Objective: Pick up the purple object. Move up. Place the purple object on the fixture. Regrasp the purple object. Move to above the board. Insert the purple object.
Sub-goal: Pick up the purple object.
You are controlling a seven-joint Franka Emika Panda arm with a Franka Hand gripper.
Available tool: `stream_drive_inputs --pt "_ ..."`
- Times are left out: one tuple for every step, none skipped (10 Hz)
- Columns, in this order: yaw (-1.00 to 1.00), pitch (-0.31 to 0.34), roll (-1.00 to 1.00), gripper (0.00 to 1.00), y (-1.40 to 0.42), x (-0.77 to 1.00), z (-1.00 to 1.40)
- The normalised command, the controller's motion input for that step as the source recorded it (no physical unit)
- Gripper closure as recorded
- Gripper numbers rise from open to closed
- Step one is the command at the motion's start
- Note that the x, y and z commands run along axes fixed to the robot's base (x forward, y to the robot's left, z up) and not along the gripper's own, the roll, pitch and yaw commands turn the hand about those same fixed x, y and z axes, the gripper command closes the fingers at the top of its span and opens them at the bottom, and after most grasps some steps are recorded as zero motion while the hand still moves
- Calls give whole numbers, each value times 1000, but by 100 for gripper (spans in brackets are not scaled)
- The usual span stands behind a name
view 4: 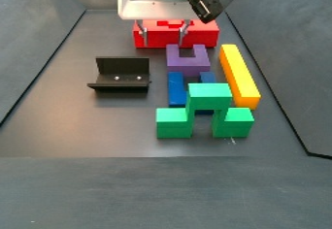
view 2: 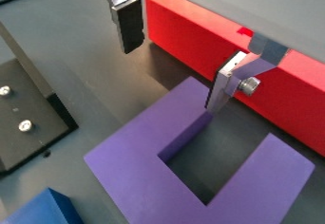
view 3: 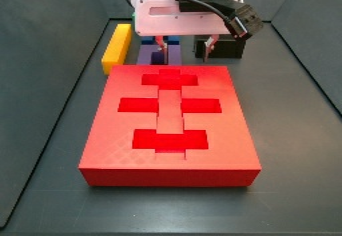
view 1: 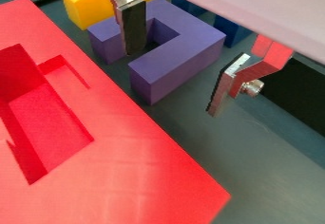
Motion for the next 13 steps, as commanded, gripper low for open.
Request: stream_drive_inputs --pt "0 60 277 0 0 -271 183" --pt "0 31 299 0 -17 -220 160" --pt "0 4 246 0 0 -157 -3" --pt "0 0 164 0 0 0 -189" --pt "0 10 160 0 0 91 -171" --pt "0 4 153 0 0 140 -223" --pt "0 0 134 0 0 86 -266" --pt "0 0 141 0 0 0 -251" --pt "0 0 136 0 0 0 -257" --pt "0 0 124 0 0 0 -317" --pt "0 0 121 0 -6 0 -263" --pt "0 0 116 0 -40 0 -237" --pt "0 14 70 0 0 0 0"
